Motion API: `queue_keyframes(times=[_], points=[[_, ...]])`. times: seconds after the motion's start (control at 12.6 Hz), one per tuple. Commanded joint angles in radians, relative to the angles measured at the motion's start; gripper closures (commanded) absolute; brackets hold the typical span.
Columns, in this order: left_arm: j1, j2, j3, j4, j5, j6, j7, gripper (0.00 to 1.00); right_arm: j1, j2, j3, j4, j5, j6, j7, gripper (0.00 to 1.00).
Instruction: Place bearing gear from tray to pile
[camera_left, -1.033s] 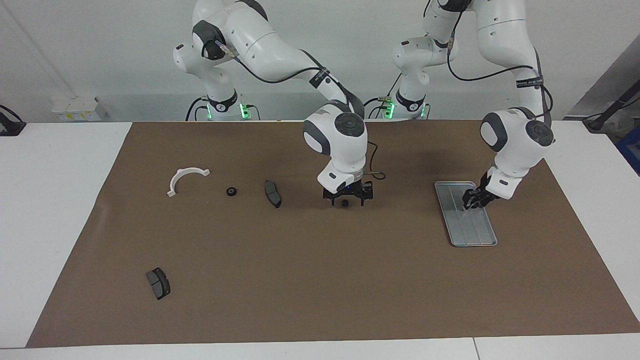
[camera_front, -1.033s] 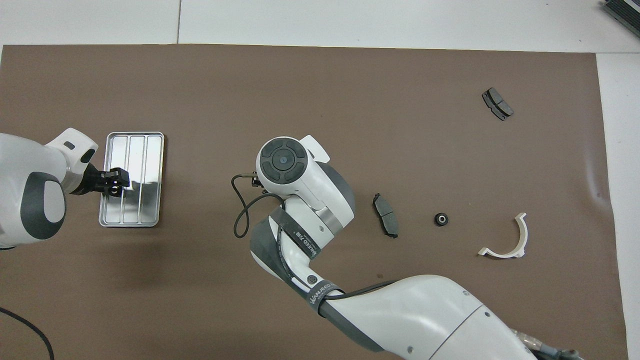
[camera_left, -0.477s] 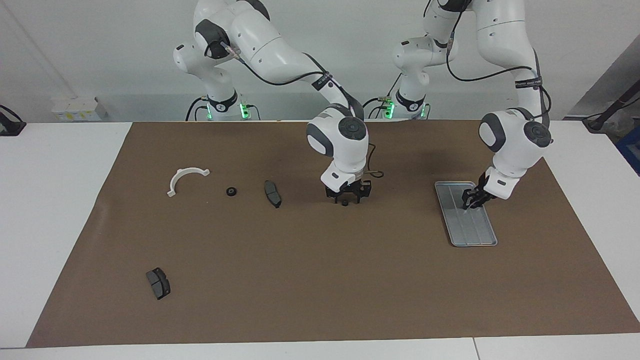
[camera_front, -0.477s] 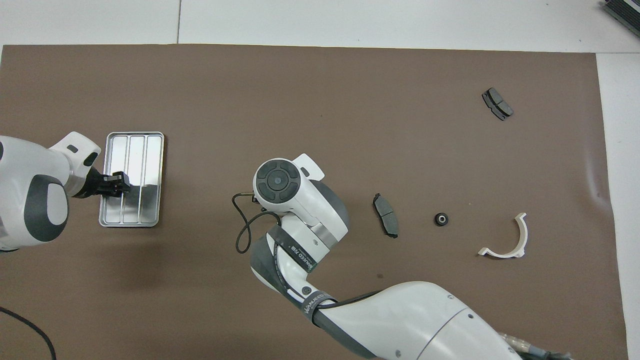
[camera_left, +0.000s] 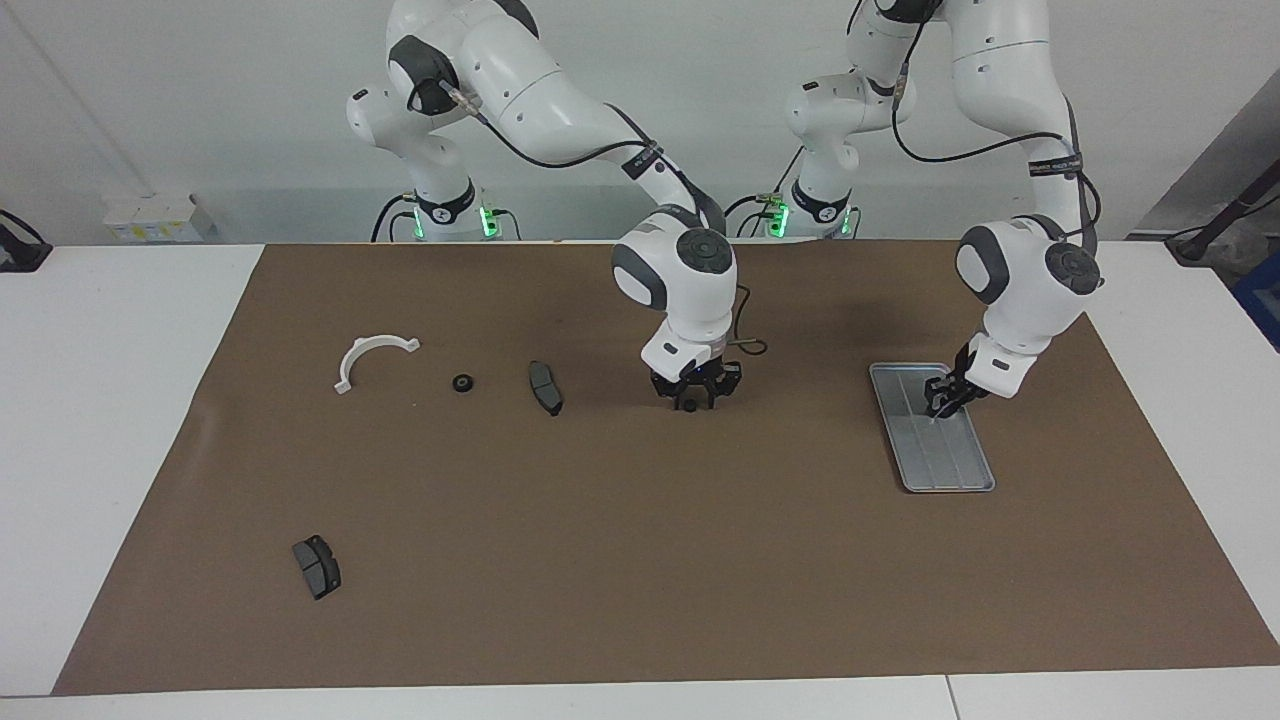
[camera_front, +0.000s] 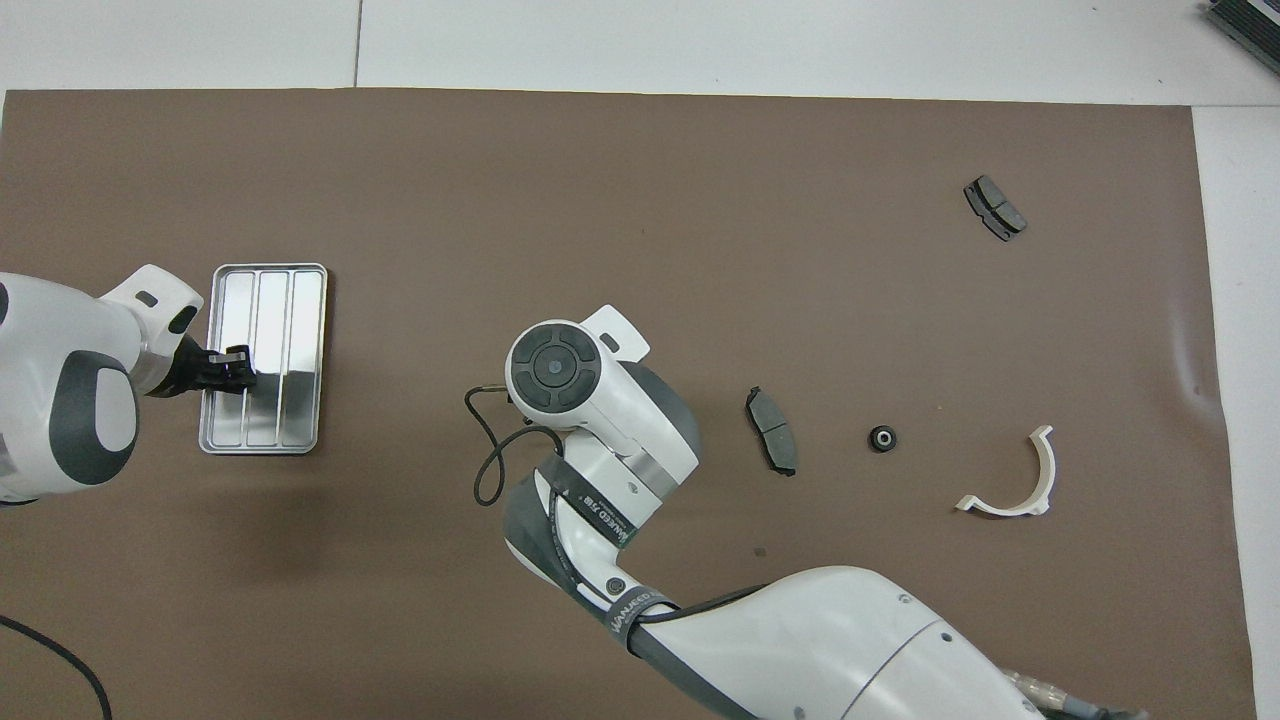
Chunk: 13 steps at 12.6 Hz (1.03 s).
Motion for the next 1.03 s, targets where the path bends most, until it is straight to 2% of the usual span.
queue_keyframes(times=[0.0,0.08,0.24,0.32,0.48,0.64,0.95], points=[[-0.005,-0.009,-0.004,-0.016,0.006,-0.01,-0.011,0.86,-0.002,-0.032,0.002,-0.045,-0.027,0.01,0.033,0.66],[-0.007,-0.012,-0.004,-0.007,0.013,-0.021,-0.011,0.91,-0.002,-0.035,0.0,-0.05,-0.028,0.01,0.035,0.73],[-0.022,-0.013,-0.006,0.047,0.015,-0.088,-0.014,1.0,-0.002,-0.035,-0.003,-0.044,-0.038,0.008,0.038,0.94],[-0.03,-0.013,-0.006,0.079,0.015,-0.133,-0.019,1.0,-0.006,-0.035,-0.009,-0.036,-0.051,0.005,0.046,0.99],[-0.05,-0.02,-0.006,0.14,0.015,-0.193,-0.054,1.0,-0.024,-0.04,-0.014,-0.036,-0.062,0.008,0.064,1.0],[-0.077,-0.02,-0.007,0.199,0.017,-0.26,-0.095,1.0,-0.095,-0.075,-0.023,-0.05,-0.067,0.013,0.049,1.0],[-0.214,-0.021,-0.009,0.21,0.015,-0.268,-0.318,1.0,-0.263,-0.138,-0.023,-0.129,-0.067,0.037,-0.095,1.0]])
